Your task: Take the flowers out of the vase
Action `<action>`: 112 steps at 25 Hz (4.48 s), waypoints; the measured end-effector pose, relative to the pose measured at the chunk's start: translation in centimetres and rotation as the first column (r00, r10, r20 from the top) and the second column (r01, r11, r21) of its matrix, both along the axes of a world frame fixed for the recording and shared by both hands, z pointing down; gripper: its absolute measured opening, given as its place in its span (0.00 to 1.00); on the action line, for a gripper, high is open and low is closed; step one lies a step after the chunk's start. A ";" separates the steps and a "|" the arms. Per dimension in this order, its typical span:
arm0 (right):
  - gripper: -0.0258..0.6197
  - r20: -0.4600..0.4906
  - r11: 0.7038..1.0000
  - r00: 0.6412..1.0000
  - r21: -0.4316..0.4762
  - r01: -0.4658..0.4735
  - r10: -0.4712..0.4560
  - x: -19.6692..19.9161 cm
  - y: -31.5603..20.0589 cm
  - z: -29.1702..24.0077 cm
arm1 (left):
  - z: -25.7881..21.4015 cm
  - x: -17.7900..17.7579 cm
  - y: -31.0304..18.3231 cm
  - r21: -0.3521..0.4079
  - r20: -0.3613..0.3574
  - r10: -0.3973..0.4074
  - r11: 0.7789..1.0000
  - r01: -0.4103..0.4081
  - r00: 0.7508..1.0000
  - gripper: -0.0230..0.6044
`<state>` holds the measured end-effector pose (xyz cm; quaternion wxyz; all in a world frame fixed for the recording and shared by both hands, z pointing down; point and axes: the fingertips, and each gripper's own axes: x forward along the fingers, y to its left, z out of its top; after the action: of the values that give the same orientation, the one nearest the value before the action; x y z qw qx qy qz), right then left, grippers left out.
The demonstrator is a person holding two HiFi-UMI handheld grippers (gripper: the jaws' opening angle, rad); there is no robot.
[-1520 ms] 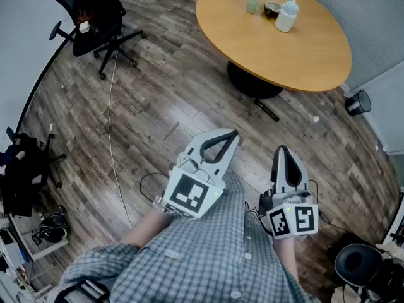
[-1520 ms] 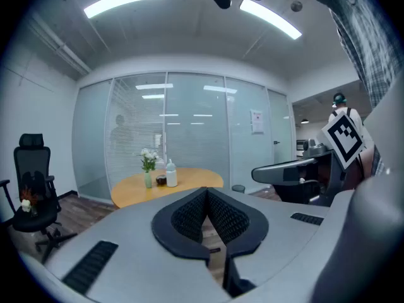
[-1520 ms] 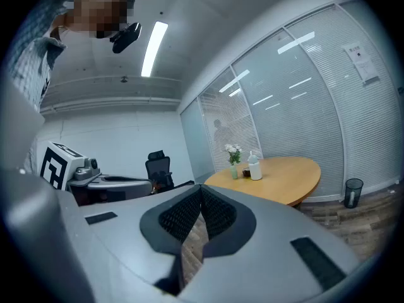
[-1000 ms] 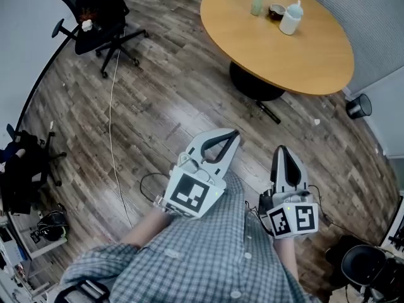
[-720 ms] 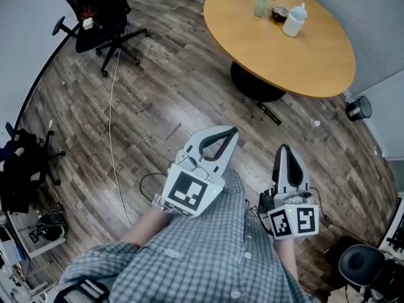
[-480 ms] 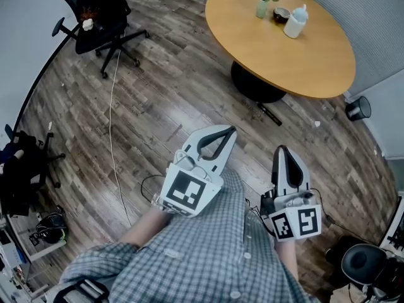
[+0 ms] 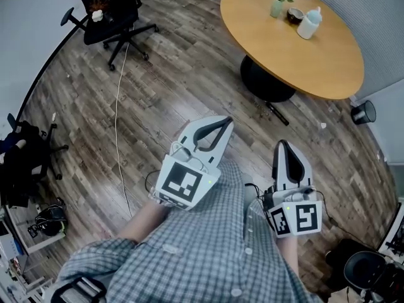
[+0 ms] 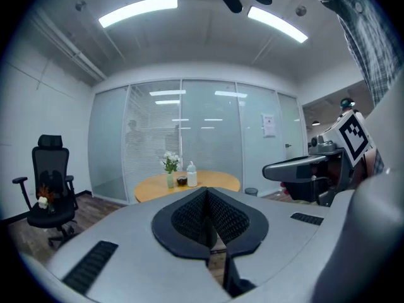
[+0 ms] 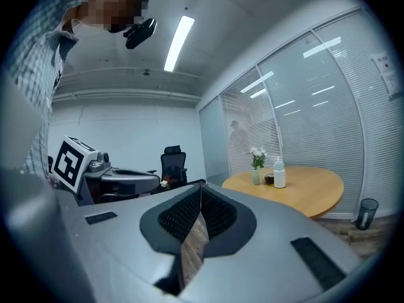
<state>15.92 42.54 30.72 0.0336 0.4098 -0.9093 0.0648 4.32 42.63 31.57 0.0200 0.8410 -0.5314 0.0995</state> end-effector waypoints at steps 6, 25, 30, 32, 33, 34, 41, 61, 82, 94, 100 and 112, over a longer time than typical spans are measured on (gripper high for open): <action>0.06 0.018 0.999 0.999 -0.009 0.035 -0.035 -1.7 -0.8 0.3 | -0.2 -2.9 -0.1 0.017 0.018 -0.079 0.997 0.079 0.997 0.05; 0.06 0.006 0.964 0.966 -0.049 0.260 -0.260 -9.3 -13.2 1.8 | 1.0 -8.4 -9.6 -0.041 -0.012 -0.269 0.962 0.269 0.963 0.05; 0.06 -0.003 0.954 0.956 -0.063 0.293 -0.293 -10.4 -18.6 2.1 | 1.2 -9.0 -13.9 -0.050 -0.001 -0.303 0.952 0.303 0.953 0.05; 0.06 -0.010 0.950 0.952 -0.066 0.305 -0.306 -11.0 -20.6 2.1 | 1.0 -9.7 -15.6 -0.039 0.002 -0.326 0.945 0.325 0.946 0.05; 0.06 -0.012 0.948 0.950 -0.065 0.312 -0.313 -11.3 -21.5 2.0 | 0.8 -10.0 -16.4 -0.035 0.001 -0.337 0.941 0.337 0.942 0.05; 0.06 -0.013 0.945 0.947 -0.064 0.320 -0.321 -11.6 -22.4 1.9 | 0.6 -10.3 -17.3 -0.031 -0.002 -0.348 0.937 0.348 0.937 0.05; 0.06 -0.006 0.929 0.930 -0.051 0.366 -0.366 -13.3 -29.4 1.4 | 0.0 -11.6 -23.6 -0.038 -0.006 -0.395 0.918 0.395 0.919 0.05; 0.06 0.015 0.948 0.948 -0.024 0.318 -0.317 -11.9 -39.3 0.9 | -0.7 -11.6 -33.0 -0.010 0.020 -0.390 0.921 0.390 0.921 0.05; 0.06 -0.036 0.984 0.984 0.000 -0.176 0.176 -10.9 -53.4 -0.2 | -0.7 -13.3 -54.0 -0.007 0.002 0.042 0.999 -0.042 0.999 0.05; 0.06 -0.065 0.928 0.927 -0.031 -0.372 0.369 -11.9 -59.8 0.6 | 1.7 -12.5 -63.3 -0.053 -0.005 0.286 0.957 -0.286 0.958 0.05; 0.06 -0.097 0.895 0.895 -0.060 -0.442 0.435 -11.9 -61.2 1.6 | 4.5 -10.0 -66.5 -0.088 0.005 0.412 0.908 -0.410 0.911 0.05; 0.06 -0.164 0.840 0.844 -0.115 -0.530 0.510 -11.0 -62.8 4.0 | 13.3 -4.2 -71.4 -0.220 0.082 0.570 0.810 -0.543 0.818 0.36</action>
<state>4.96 -20.29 34.74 0.1042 0.6406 -0.7518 0.1162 0.13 -28.72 44.83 0.0305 0.9446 -0.2496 0.2108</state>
